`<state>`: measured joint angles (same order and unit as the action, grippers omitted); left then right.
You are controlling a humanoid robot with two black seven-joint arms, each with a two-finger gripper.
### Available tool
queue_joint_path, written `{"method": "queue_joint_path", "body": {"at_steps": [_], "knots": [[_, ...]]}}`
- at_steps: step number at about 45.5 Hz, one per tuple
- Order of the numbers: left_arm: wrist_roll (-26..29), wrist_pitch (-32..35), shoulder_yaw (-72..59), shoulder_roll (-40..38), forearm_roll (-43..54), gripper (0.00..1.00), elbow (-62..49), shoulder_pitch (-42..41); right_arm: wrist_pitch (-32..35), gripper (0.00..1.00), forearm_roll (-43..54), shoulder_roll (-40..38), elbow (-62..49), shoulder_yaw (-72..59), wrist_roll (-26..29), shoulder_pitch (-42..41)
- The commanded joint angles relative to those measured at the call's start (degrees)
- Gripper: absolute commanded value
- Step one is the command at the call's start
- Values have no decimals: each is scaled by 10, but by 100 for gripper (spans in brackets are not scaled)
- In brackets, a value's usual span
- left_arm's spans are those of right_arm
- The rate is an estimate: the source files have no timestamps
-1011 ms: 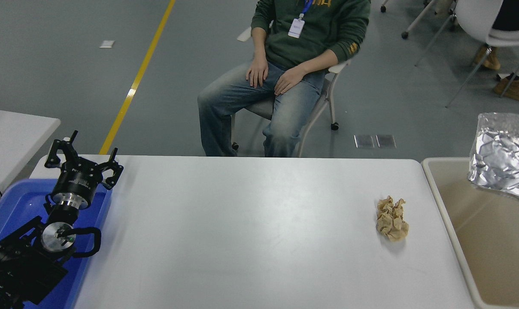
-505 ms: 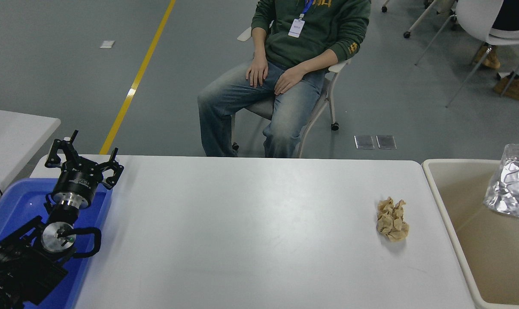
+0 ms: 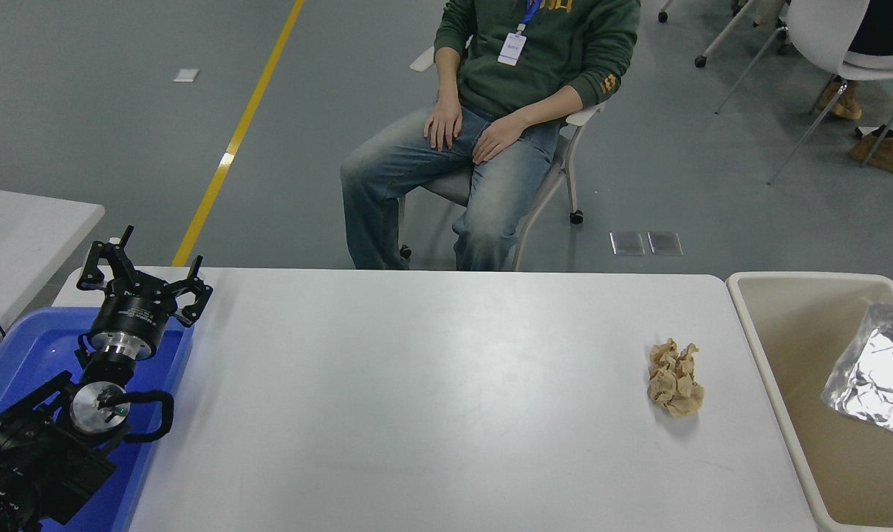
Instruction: Clean the table surface
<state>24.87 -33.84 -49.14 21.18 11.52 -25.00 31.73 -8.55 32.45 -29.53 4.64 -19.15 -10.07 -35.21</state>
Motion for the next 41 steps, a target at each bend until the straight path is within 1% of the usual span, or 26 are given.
{"method": "queue_joint_path", "body": {"at_steps": [1,5,15,29,41], "knots": [[0,0,0,0,0,100,-1,0,-4,0,-13,78,-91,1,6,30],[0,0,0,0,0,100,0,0,-9,0,-26,83,-97,-1,7,40],[0,0,0,0,0,100,0,0,-38,0,-19,85,-97,-24,7,49],[0,0,-1,0,0,100,0,0,-52,0,-20,89,-96,-33,7,57],[0,0,0,0,0,100,0,0,-63,0,-18,107,-97,-36,6,57]]}}
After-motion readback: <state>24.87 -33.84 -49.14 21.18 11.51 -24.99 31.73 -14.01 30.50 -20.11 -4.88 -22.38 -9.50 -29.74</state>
